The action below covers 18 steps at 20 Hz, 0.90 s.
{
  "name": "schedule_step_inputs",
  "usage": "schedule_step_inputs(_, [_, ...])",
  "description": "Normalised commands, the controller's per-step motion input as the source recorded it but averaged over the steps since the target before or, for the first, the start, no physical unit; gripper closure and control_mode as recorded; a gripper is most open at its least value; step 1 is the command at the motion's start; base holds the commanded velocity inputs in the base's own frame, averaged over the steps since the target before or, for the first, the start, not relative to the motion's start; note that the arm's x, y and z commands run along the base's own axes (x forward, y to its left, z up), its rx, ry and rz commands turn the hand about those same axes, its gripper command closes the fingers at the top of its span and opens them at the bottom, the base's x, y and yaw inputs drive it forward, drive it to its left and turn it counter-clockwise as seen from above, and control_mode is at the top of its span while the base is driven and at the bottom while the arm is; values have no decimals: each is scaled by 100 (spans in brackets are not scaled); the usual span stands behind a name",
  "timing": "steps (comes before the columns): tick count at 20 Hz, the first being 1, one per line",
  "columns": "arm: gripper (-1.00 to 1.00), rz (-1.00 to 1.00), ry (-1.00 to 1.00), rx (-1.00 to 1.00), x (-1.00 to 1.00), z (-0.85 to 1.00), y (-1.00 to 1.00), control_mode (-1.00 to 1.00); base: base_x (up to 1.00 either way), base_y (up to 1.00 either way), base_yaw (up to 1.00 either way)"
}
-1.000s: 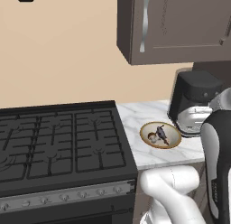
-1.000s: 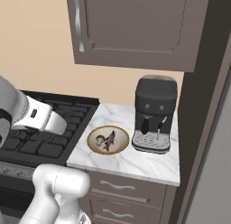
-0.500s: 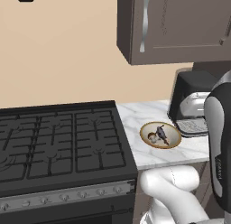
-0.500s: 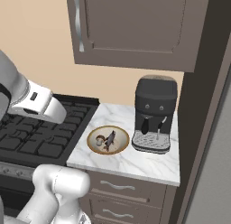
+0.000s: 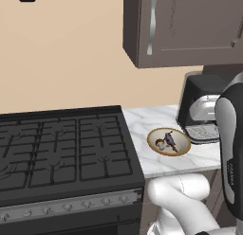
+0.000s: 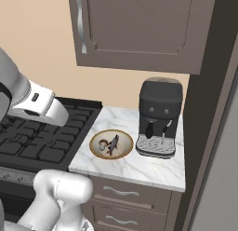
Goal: Take the lime, mushroom, and fish from the freezer and place them in the bowl on the counter.
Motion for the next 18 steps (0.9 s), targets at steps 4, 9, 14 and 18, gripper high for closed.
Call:
schedule_step_inputs(4, [-100, 0, 0, 0, 0, 0, 0, 100, -33, 0, 0])
schedule_step_inputs(9, [-100, 0, 0, 0, 0, 0, 0, 100, -95, 0, 0])
schedule_step_inputs(14, [-100, 0, 0, 0, 0, 0, 0, 100, -71, -5, 0])
schedule_step_inputs(18, [-100, 0, 0, 0, 0, 0, 0, 100, -12, -41, -1])
